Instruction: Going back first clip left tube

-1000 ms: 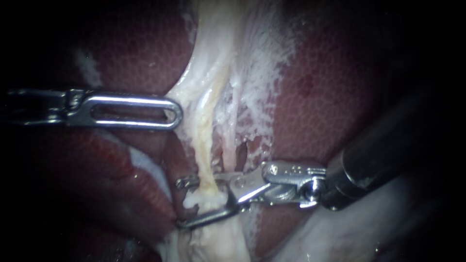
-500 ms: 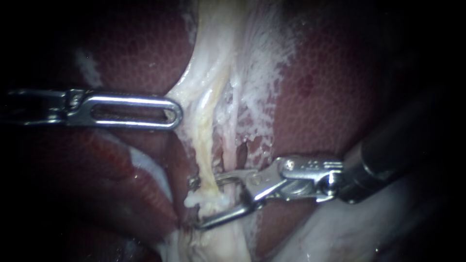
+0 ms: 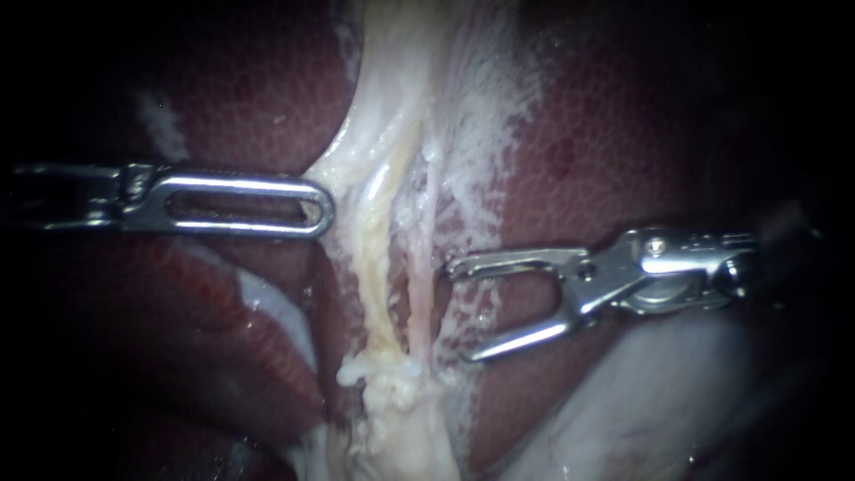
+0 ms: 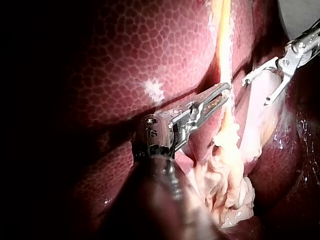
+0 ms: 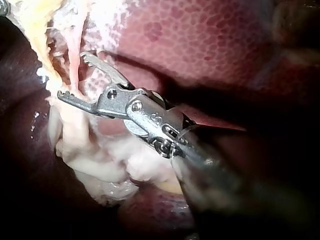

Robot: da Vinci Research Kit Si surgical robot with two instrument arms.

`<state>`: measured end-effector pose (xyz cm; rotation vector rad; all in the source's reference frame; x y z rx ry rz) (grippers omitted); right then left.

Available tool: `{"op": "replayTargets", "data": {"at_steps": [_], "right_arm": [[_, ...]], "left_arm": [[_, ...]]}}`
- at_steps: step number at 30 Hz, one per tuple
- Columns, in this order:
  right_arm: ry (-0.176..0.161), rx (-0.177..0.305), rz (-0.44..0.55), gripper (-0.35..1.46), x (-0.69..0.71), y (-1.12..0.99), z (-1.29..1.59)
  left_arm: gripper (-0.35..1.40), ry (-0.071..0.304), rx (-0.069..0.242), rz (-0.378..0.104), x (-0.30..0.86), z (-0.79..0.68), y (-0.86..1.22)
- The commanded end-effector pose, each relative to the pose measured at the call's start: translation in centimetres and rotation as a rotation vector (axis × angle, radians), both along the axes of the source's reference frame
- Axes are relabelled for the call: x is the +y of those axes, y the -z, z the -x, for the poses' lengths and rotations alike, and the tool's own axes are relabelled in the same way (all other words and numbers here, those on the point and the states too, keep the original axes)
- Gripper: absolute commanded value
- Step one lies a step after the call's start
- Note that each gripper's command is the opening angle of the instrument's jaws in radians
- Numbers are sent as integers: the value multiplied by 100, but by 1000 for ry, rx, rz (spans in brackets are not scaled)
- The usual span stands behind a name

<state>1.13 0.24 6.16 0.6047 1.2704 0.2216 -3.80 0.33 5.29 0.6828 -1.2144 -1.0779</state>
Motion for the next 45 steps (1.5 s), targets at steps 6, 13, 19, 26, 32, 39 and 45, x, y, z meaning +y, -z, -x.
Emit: {"op": "replayTargets", "data": {"at_steps": [6, 13, 19, 26, 32, 39, 45], "right_arm": [[-20, -8, 23, 60, 12, 29, 34], [-31, 7, 48, 60, 28, 49, 44], [-36, 11, 47, 60, 27, 48, 41], [-37, 10, 49, 60, 25, 47, 36], [-41, 7, 53, 60, 23, 44, 32], [-38, 10, 53, 60, 20, 42, 30], [-37, 10, 53, 60, 20, 41, 31]], "left_arm": [[-35, -2, -1, 1, 1, -1, -6], [-35, -2, -1, 3, 0, -1, -9], [-35, -2, -1, 3, 0, -1, -9], [-35, -1, 0, 3, 0, 0, -10], [-35, 0, 1, 4, -1, 2, -11], [-35, 2, 2, 7, -4, 6, -14], [-35, 5, 5, 11, -8, 13, -21]]}}
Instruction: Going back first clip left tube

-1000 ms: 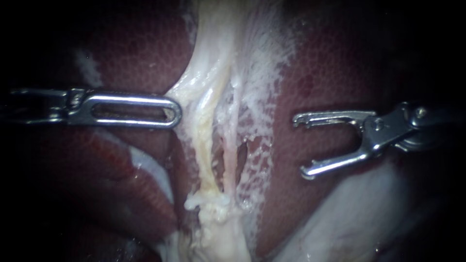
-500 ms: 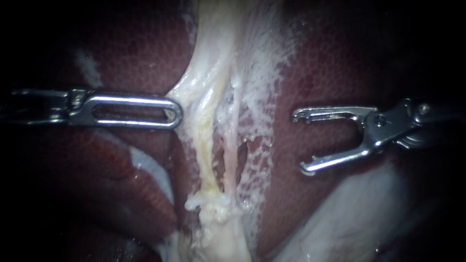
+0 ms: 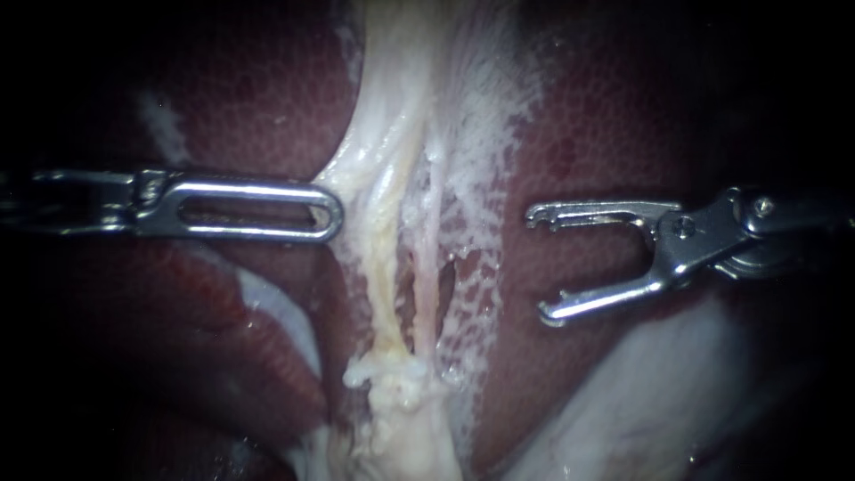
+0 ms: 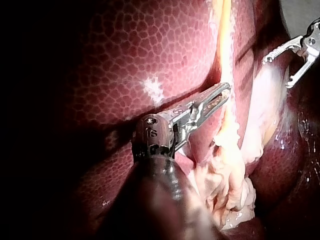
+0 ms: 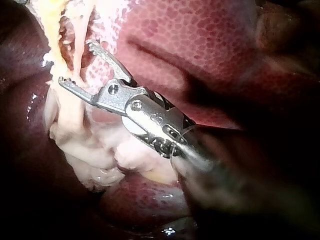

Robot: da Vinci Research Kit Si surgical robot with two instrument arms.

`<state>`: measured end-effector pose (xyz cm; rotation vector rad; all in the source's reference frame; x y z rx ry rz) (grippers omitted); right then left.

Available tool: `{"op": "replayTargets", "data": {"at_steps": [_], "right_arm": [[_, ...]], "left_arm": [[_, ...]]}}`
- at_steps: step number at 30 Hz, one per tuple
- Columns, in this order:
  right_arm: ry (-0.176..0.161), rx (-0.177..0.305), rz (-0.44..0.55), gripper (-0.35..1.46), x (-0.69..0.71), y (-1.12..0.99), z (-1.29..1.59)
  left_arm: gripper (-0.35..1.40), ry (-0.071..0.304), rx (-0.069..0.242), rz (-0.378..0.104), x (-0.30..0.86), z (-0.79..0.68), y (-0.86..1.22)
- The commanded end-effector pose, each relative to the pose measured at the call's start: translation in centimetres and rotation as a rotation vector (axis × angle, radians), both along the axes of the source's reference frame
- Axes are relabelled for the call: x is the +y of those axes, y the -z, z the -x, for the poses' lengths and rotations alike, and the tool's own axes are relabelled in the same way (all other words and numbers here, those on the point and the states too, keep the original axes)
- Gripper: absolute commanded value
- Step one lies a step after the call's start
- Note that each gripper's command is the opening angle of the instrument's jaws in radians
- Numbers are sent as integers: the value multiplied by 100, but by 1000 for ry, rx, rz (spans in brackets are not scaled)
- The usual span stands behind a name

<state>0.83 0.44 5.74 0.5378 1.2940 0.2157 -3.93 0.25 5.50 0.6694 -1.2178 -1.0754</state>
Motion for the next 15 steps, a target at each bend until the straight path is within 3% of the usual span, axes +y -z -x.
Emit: {"op": "replayTargets", "data": {"at_steps": [1, 8, 15], "right_arm": [[0, 0, 0, 60, 0, 0, 1], [1, 0, 0, 60, 0, 0, 1], [1, 1, 0, 60, 0, 0, 2]], "left_arm": [[-35, 3, 4, 2, -1, 2, -2], [-35, 2, 4, 11, -12, 19, -29], [-35, 3, 5, 13, -10, 25, -40]]}}
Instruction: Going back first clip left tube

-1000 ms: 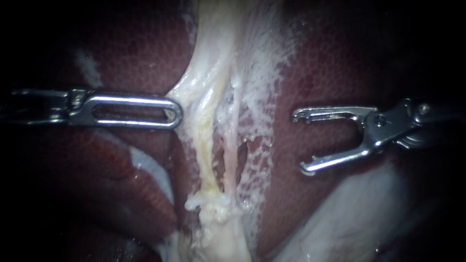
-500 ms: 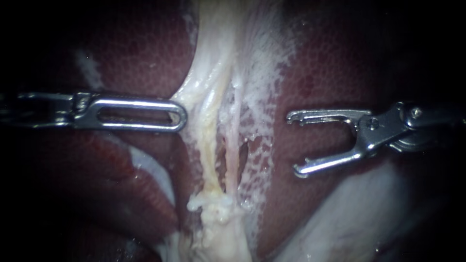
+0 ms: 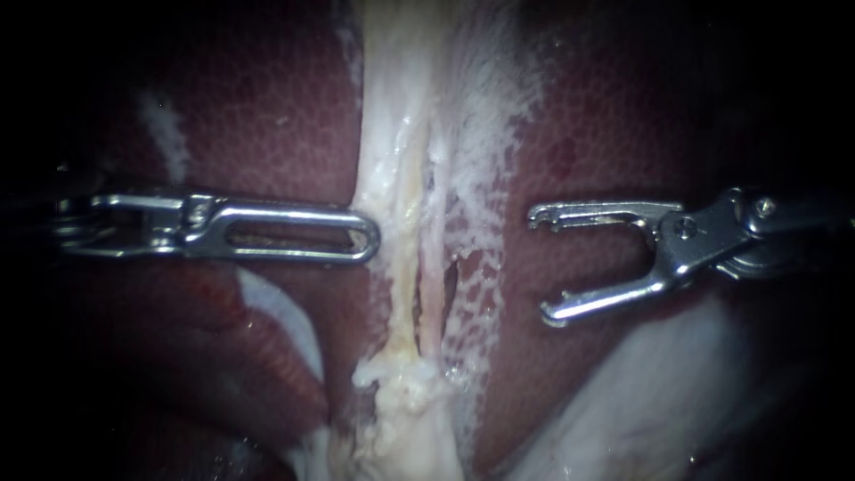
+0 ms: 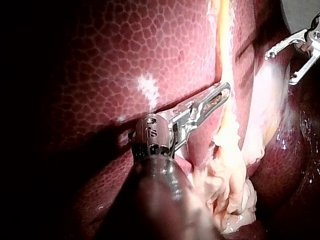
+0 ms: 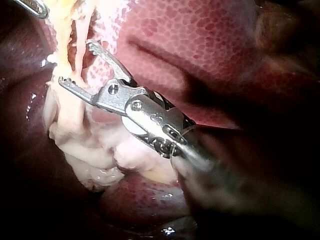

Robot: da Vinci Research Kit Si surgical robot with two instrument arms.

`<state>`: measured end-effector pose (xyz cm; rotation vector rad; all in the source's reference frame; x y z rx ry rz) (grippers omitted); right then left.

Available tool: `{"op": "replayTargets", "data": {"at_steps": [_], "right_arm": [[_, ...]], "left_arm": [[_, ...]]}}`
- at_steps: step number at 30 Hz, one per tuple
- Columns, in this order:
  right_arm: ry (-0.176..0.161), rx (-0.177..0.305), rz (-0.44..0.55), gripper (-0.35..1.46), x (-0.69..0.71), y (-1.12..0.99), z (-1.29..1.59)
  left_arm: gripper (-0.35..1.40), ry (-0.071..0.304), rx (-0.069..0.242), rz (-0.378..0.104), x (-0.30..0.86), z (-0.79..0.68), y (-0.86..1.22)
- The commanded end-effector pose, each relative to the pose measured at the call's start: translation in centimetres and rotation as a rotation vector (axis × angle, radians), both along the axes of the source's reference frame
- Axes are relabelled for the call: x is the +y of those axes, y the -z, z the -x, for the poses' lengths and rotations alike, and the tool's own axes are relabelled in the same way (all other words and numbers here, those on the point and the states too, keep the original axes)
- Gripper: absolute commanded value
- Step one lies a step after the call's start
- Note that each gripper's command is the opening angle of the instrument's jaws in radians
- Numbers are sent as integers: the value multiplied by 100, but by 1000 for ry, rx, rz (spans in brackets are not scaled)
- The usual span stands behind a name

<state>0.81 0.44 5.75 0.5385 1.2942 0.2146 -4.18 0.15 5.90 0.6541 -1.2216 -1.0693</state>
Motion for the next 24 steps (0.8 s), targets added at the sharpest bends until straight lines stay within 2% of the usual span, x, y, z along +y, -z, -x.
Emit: {"op": "replayTargets", "data": {"at_steps": [1, 24], "right_arm": [[0, 0, 0, 60, 0, 0, 0], [0, 0, 1, 60, -2, 0, 1]], "left_arm": [[-35, 0, 1, -1, 0, 1, -1], [-35, 3, 4, 2, -2, 7, -5]]}}
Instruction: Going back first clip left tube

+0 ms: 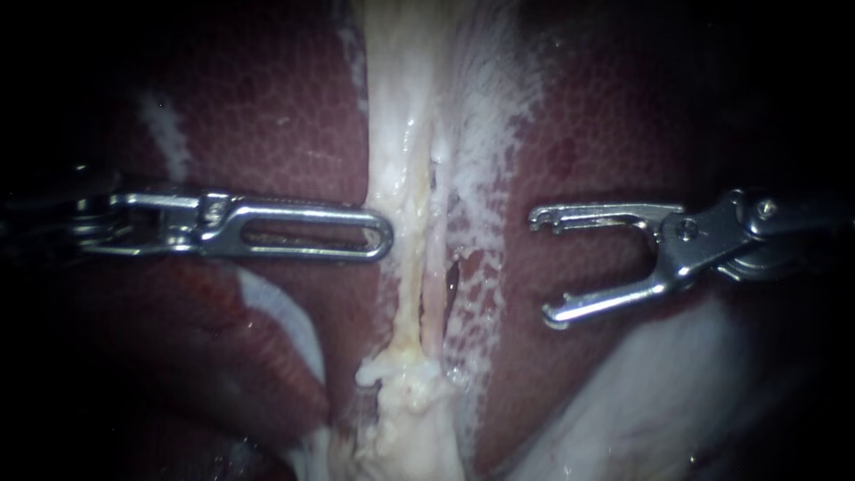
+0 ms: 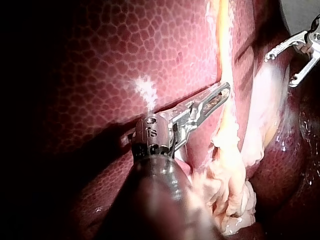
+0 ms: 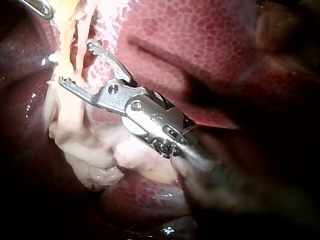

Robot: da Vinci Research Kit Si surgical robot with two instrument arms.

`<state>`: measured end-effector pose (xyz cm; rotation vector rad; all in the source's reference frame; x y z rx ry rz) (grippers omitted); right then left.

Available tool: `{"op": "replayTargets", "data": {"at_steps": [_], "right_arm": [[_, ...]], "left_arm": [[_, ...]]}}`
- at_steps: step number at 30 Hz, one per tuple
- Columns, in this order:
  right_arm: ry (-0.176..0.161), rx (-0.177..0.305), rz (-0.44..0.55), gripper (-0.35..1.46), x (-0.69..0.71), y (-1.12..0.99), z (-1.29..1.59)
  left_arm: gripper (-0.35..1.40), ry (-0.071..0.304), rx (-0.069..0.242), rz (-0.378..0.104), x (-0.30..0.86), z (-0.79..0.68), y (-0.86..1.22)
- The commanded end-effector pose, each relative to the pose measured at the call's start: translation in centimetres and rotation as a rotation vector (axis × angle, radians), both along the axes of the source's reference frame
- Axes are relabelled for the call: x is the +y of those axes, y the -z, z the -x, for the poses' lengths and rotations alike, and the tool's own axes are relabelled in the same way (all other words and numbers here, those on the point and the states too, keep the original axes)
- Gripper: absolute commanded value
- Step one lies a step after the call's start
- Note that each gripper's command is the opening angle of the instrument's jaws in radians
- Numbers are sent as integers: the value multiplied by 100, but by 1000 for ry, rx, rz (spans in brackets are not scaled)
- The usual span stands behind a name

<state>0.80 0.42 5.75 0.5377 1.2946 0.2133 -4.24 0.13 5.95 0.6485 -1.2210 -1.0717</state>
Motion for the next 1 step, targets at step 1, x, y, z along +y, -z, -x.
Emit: {"op": "replayTargets", "data": {"at_steps": [1], "right_arm": [[0, 0, 0, 60, 0, 0, 0]], "left_arm": [[-35, 0, 0, 0, 0, 0, 0]]}}
